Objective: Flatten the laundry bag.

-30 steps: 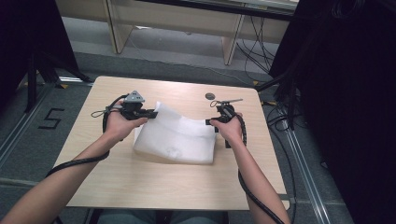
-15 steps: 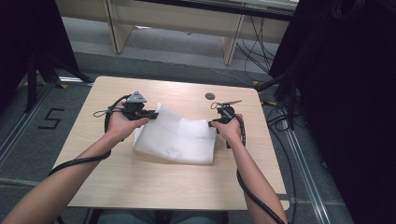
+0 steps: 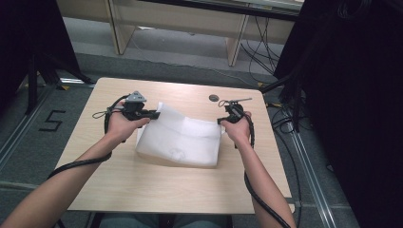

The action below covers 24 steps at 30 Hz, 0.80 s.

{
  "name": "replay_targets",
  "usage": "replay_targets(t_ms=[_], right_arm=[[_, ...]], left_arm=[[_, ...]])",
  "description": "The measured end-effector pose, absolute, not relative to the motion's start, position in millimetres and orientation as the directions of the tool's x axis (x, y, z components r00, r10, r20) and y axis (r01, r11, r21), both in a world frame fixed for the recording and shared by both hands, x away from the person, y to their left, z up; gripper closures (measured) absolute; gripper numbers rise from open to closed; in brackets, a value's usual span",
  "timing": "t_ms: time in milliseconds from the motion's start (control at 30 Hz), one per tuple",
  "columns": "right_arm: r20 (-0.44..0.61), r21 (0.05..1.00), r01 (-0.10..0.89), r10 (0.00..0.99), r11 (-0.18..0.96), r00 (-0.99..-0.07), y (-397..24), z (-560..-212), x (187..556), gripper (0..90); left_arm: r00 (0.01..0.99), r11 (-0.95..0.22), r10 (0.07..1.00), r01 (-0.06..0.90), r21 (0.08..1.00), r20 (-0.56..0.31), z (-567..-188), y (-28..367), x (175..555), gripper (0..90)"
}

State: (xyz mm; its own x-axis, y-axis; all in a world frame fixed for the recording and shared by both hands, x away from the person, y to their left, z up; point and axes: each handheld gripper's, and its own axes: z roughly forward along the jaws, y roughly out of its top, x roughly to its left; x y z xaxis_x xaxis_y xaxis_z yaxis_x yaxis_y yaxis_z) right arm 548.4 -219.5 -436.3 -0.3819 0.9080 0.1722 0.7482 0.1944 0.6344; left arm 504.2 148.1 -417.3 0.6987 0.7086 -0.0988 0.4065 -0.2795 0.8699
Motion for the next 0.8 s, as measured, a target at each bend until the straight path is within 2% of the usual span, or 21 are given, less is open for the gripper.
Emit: replay_targets(t_ms=[133, 167, 200, 267, 333, 433, 500, 600, 633, 800], right_arm=[[0.206, 0.656, 0.739, 0.906, 0.153, -0.370, -222.1, -412.1, 538.8, 85.5], [0.178, 0.670, 0.723, 0.908, 0.171, -0.380, -223.2, -409.9, 538.6, 85.5], [0.203, 0.661, 0.736, 0.907, 0.151, -0.368, -222.9, -403.4, 537.2, 85.5], [0.168, 0.705, 0.687, 0.899, 0.177, -0.404, -225.3, -398.4, 540.0, 85.5], [0.189, 0.697, 0.700, 0.902, 0.155, -0.388, -223.6, -391.2, 538.9, 85.5], [0.186, 0.739, 0.661, 0.905, 0.129, -0.383, -221.2, -390.4, 538.3, 85.5], [0.183, 0.708, 0.690, 0.904, 0.151, -0.386, -223.4, -385.0, 533.2, 85.4], [0.172, 0.726, 0.663, 0.886, 0.183, -0.432, -227.8, -384.4, 525.3, 85.2], [0.222, 0.723, 0.677, 0.882, 0.137, -0.415, -225.7, -384.7, 520.0, 85.2], [0.234, 0.724, 0.670, 0.854, 0.166, -0.465, -236.3, -388.7, 502.1, 85.2]], left_arm=[[0.689, -0.263, 0.717, 0.408, 0.874, -0.106, -410.5, 153.6, 504.8, 83.7], [0.687, -0.251, 0.718, 0.404, 0.880, -0.111, -409.6, 153.9, 505.9, 83.6], [0.687, -0.252, 0.719, 0.402, 0.880, -0.108, -407.9, 154.5, 507.4, 83.7], [0.684, -0.248, 0.722, 0.399, 0.883, -0.106, -405.4, 153.4, 509.4, 83.6], [0.691, -0.253, 0.716, 0.393, 0.884, -0.103, -403.1, 151.9, 509.7, 83.6], [0.698, -0.254, 0.709, 0.390, 0.885, -0.104, -399.8, 150.5, 505.9, 83.5], [0.705, -0.247, 0.700, 0.391, 0.887, -0.115, -399.6, 151.9, 502.8, 83.4], [0.720, -0.242, 0.681, 0.398, 0.885, -0.138, -401.6, 156.6, 496.9, 83.1], [0.724, -0.244, 0.675, 0.396, 0.885, -0.138, -401.9, 159.3, 494.1, 83.0], [0.753, -0.251, 0.638, 0.399, 0.882, -0.159, -407.2, 164.5, 481.1, 82.9]])
